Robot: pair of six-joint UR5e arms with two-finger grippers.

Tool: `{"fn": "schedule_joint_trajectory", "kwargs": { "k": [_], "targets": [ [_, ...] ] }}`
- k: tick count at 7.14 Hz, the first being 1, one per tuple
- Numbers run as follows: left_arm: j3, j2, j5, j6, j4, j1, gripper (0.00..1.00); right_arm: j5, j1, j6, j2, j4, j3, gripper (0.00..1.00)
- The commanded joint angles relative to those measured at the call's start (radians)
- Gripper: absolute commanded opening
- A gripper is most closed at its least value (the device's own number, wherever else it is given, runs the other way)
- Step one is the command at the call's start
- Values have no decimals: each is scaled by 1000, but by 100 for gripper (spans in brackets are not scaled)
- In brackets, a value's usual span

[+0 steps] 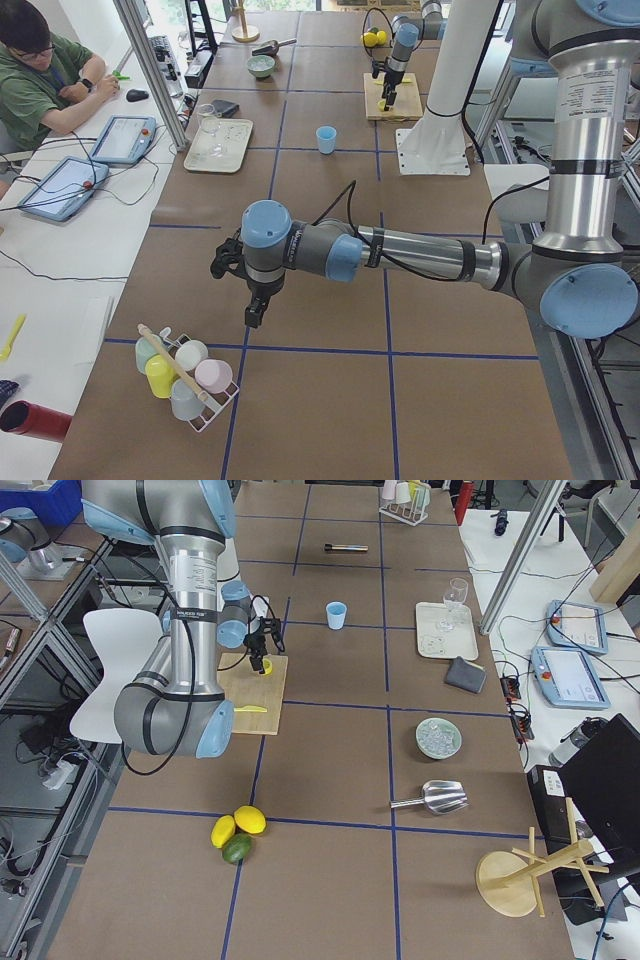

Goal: Squeeze lemon into cup
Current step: 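Lower the right gripper onto the lemon slice and close it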

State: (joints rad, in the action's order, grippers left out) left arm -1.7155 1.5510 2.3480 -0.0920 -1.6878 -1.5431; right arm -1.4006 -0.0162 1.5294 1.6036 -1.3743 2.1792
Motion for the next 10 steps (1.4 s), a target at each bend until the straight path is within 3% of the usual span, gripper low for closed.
{"fn": "schedule_joint_trajectory", "kwargs": {
  "k": [1,4,7,8,9,10],
  "targets": [
    [-3,0,1,0,0,0,100,-14,-1,0,-1,0,-6,92],
    [-3,0,1,0,0,0,100,-17,-1,0,-4,-2,-9,92],
    [-1,0,1,0,0,0,100,-17,1,0,-4,0,-9,62],
    [-3,0,1,0,0,0,100,-18,1,0,-4,0,-7,44],
    [-3,0,1,0,0,0,100,-18,2,-2,-1,0,-6,33],
    [-1,0,1,0,0,0,100,-18,4,-2,1,-2,-3,27]
  ]
}}
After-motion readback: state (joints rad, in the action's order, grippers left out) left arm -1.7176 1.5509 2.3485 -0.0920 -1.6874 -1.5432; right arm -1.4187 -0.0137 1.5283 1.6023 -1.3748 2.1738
